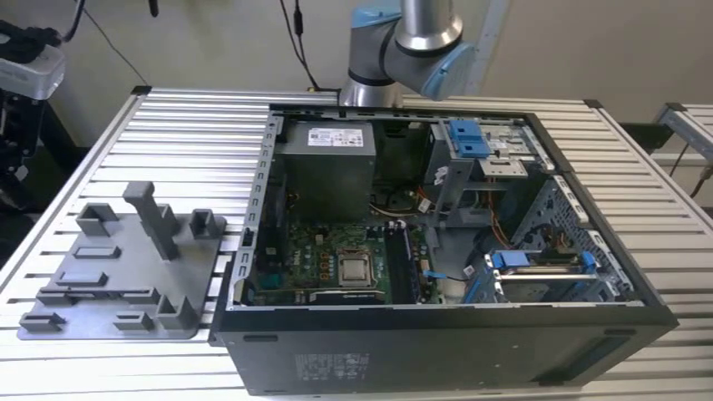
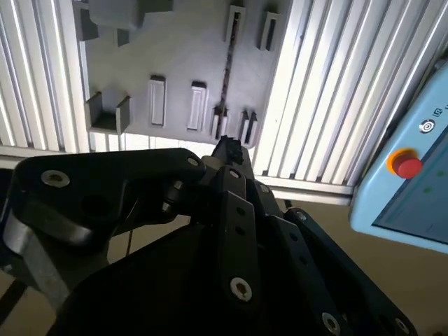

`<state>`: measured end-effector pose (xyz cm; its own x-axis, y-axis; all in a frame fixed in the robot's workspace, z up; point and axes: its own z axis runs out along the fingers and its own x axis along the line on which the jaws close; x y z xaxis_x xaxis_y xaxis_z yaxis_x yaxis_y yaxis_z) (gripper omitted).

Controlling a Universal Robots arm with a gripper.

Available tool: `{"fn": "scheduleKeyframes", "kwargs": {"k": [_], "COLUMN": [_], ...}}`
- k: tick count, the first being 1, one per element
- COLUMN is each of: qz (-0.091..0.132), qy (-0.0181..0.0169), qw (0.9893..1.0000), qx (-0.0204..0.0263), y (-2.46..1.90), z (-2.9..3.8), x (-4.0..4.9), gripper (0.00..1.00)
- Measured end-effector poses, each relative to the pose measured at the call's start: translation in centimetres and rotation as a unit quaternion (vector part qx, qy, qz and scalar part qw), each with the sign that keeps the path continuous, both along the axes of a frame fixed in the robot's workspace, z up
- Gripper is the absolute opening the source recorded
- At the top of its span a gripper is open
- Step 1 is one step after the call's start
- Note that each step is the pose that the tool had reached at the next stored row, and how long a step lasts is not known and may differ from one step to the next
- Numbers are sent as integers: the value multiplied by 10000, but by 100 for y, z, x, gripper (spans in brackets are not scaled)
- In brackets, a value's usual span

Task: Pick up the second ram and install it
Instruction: 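Pick up the second ram and move it above second insertion slot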

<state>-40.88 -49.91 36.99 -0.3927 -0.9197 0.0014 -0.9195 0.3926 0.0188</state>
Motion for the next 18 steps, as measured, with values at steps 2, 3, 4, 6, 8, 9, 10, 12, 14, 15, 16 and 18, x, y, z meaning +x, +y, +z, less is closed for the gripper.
{"fn": "scheduleKeyframes", "kwargs": {"k": [2,3,4,6,8,9,10,12,14,15,16,18], "qz": [117,177,236,343,425,454,474,509,546,562,587,688], "qy": [-24,-41,-69,-145,-205,-218,-222,-228,-236,-240,-242,-236], "qw": [9999,9998,9997,9993,9989,9987,9986,9984,9979,9976,9973,9966], "qx": [-29,-43,-57,-63,-64,-62,-43,71,241,322,370,384], "y": [0,0,0,0,0,-1,-1,0,-1,-1,-1,0], "z": [-2,-2,-3,-7,-10,-13,-17,-23,-26,-28,-32,-36], "x": [0,0,0,0,0,1,0,-1,-1,-1,-2,-4], "gripper": [11,11,11,11,11,11,11,11,11,11,11,11]}}
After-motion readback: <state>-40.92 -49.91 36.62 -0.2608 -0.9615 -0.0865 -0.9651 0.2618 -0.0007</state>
